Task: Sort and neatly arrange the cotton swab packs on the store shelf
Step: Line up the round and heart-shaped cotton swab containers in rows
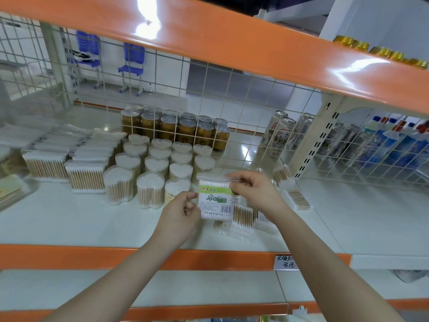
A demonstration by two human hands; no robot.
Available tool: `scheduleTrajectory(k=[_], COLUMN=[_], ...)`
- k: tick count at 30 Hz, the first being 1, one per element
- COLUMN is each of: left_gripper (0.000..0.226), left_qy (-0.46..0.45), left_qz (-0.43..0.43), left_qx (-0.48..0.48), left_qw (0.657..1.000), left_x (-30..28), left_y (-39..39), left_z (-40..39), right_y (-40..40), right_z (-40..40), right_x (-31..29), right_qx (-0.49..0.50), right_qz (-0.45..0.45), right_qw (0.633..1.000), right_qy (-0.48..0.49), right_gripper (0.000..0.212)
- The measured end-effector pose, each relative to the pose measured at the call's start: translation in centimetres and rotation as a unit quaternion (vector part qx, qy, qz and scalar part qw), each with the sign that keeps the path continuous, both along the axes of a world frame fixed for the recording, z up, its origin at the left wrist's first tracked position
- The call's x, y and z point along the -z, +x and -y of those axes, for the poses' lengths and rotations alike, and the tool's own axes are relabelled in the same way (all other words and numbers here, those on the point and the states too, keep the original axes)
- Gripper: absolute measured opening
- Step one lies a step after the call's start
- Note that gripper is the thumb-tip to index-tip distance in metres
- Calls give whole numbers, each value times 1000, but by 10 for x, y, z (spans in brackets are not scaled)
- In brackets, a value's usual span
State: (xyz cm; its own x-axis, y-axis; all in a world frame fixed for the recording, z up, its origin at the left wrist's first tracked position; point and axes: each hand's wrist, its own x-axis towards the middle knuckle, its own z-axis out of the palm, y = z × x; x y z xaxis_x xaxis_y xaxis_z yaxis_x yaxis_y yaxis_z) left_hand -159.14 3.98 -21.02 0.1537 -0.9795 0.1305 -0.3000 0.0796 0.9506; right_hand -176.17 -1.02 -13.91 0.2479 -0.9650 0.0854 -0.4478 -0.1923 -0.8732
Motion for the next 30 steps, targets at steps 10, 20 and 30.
scheduleTrajectory(k=[10,20,30], left_gripper=[16,22,25], left_qy=[-18,12,19], left_qz=[-44,-33,62], left_qx=[-7,-98,-165], left_qw=[999,995,984], left_x=[-18,-14,-10], left_y=[7,65,152], left_z=[-17,-45,-87], right_y=[15,63,138], right_z=[-7,-15,-30], right_x=[-4,-7,-4], right_qx=[-90,-71,-73], right_qz=[16,37,12], right_qw=[996,995,993], right_qy=[2,-54,-88], right_gripper=[26,27,27])
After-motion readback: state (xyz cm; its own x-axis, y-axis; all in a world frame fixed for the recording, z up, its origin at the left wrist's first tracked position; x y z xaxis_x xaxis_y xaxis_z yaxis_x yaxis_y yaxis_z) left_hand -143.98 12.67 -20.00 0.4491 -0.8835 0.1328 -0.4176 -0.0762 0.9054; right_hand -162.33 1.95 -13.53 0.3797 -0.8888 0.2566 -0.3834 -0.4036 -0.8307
